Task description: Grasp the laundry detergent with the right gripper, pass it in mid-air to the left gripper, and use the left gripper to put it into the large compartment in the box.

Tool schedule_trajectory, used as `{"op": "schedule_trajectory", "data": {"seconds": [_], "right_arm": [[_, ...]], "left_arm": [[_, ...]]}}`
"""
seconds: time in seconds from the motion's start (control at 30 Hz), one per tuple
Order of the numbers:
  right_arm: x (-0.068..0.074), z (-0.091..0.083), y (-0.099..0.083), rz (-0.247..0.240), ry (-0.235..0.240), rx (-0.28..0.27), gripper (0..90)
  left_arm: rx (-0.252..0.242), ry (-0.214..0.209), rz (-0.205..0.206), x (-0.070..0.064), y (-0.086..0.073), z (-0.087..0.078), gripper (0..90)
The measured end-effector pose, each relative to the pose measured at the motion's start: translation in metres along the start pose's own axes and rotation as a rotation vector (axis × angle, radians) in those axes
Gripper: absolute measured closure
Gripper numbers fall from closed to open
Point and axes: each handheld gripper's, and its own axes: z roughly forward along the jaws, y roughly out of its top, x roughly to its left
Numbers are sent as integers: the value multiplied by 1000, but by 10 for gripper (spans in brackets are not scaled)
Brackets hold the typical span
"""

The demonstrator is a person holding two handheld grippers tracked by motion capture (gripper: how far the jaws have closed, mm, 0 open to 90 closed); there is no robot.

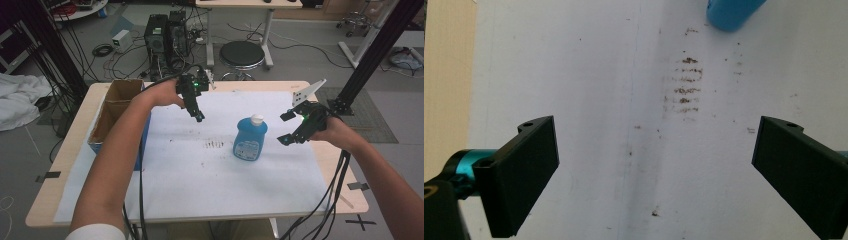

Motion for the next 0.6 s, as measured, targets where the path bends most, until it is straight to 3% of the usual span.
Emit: {"op": "schedule_trajectory", "data": {"seconds": [0.23, 0.6], "right_arm": [[-1, 7, -15, 9, -11, -64, 19], [1, 21, -26, 10, -1, -121, 19]], "left_arm": [[-2, 0, 0, -1, 0, 0, 47], [5, -3, 4, -2, 0, 2, 47]]}}
